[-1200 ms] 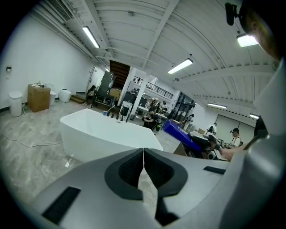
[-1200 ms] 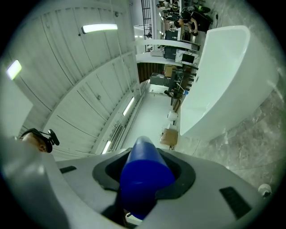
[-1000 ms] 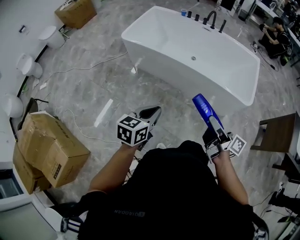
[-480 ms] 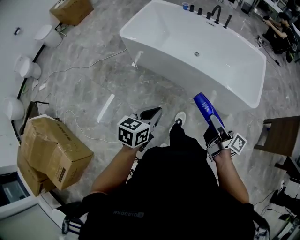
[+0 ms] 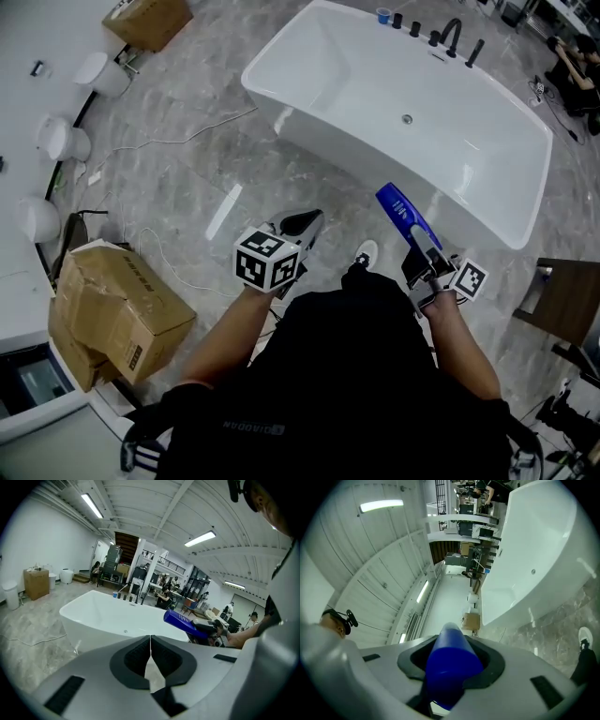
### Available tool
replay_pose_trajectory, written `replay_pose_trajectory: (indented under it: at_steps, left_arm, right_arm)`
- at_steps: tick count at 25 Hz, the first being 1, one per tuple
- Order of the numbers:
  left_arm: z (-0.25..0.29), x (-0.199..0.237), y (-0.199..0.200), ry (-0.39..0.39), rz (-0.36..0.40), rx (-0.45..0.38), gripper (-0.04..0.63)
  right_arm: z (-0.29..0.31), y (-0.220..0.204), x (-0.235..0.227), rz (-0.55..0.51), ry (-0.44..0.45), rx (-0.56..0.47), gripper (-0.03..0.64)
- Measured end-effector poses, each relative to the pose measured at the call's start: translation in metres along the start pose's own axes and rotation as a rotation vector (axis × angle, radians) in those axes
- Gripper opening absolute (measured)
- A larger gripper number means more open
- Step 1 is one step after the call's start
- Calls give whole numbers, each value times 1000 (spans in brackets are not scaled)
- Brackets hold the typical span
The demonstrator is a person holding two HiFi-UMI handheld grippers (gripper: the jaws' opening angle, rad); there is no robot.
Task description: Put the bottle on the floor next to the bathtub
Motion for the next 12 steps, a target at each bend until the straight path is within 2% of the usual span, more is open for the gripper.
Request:
replay_pose_trajectory:
  at_steps: [5,12]
  left_arm:
    - [28,38,20,22,4,41,17]
    - [57,78,22,32,-11,83,17]
  right_arm:
    - [38,43,-21,-34,-51,44,170]
    - [64,69,-56,-28,-100,38,170]
Point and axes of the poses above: the fingertips, and each gripper's own axes: z forward along the fingers, x to its left, y out of its top, the point moved 1 cm from there along -z, backward along the fingers, and after that the axes turned 10 degrees about z, right-handed, at the moved point
